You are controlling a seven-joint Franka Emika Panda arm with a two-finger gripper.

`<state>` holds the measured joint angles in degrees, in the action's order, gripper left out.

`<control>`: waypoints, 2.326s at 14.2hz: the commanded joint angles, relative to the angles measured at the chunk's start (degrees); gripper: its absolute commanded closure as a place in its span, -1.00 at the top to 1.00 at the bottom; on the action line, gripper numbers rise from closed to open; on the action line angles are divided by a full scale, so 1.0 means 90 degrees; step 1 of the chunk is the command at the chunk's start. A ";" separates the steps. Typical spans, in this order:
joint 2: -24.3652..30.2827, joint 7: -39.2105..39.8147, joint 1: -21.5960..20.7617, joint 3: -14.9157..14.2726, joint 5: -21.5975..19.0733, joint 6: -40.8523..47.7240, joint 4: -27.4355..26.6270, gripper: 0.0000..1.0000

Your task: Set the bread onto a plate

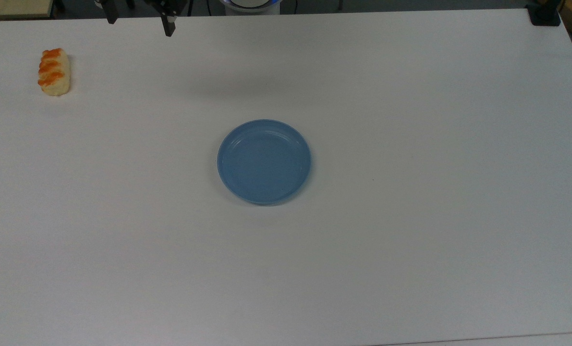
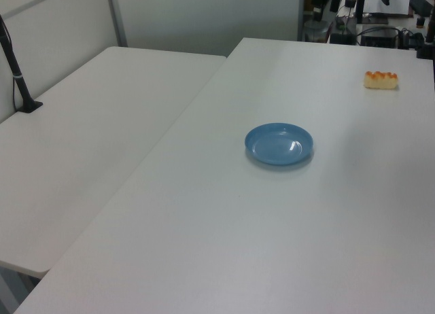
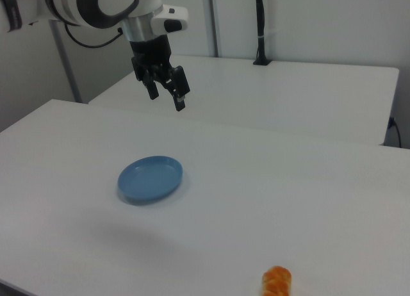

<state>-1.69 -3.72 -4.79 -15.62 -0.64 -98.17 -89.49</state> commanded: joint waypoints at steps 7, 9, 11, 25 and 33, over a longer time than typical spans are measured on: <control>0.0129 0.0081 -0.0074 -0.0051 0.0032 -0.0049 -0.0154 1.00; 0.0110 0.0101 -0.0083 -0.0051 0.0042 -0.0049 -0.0164 1.00; 0.0109 0.0091 -0.0103 -0.0052 0.0100 -0.0030 -0.0164 1.00; 0.0285 0.3498 0.0862 -0.0579 0.0413 0.0315 -0.1167 1.00; 0.0198 0.4563 0.2288 -0.0579 0.0462 -0.2019 -0.2721 1.00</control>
<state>-1.29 33.55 12.75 -21.11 2.78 -108.56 -108.35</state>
